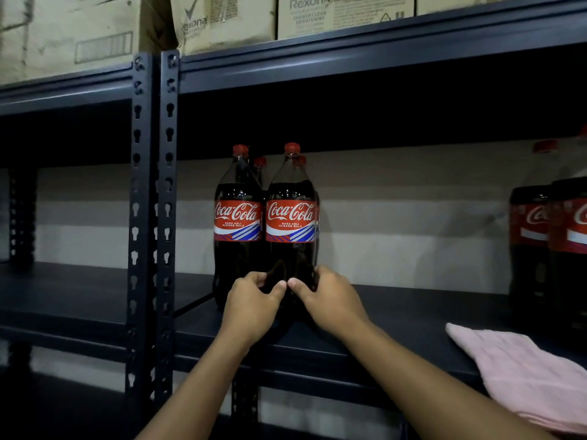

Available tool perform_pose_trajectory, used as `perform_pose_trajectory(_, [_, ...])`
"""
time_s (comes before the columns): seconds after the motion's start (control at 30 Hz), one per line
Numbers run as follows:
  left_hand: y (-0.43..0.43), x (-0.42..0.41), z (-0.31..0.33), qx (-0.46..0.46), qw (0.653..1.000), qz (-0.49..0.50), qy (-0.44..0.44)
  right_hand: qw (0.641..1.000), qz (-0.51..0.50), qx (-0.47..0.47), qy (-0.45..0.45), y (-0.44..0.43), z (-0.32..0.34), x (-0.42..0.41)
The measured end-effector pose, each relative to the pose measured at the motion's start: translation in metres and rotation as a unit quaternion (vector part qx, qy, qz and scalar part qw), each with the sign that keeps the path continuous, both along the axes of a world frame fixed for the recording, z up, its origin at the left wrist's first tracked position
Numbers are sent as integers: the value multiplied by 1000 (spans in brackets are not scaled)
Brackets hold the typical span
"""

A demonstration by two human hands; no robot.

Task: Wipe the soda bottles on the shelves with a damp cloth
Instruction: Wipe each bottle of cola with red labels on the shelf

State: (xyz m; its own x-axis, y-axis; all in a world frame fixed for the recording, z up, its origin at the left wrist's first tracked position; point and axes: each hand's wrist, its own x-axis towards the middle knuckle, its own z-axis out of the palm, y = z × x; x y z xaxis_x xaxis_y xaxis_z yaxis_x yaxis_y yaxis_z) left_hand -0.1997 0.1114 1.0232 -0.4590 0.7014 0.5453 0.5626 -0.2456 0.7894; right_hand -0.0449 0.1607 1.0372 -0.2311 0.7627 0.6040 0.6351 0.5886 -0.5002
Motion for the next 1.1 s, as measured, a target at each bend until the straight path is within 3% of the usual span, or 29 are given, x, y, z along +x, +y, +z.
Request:
perform_pose_trajectory(0.57, [-5,12,-4,-32,995,58,67,1000,-16,0,-6,-12,2,1])
perform_pose_trajectory(0.7, [-20,23,-6,77,993,75,39,999,-17,40,-1,-37,7,12])
perform_pose_trajectory(0.9, [-38,85,14,132,985,-88,64,995,-3,97,24,-94,33,92])
perform_pose_trajectory(1.1, [-30,206,53,110,948,-269,131,977,-102,136,131,-110,48,207])
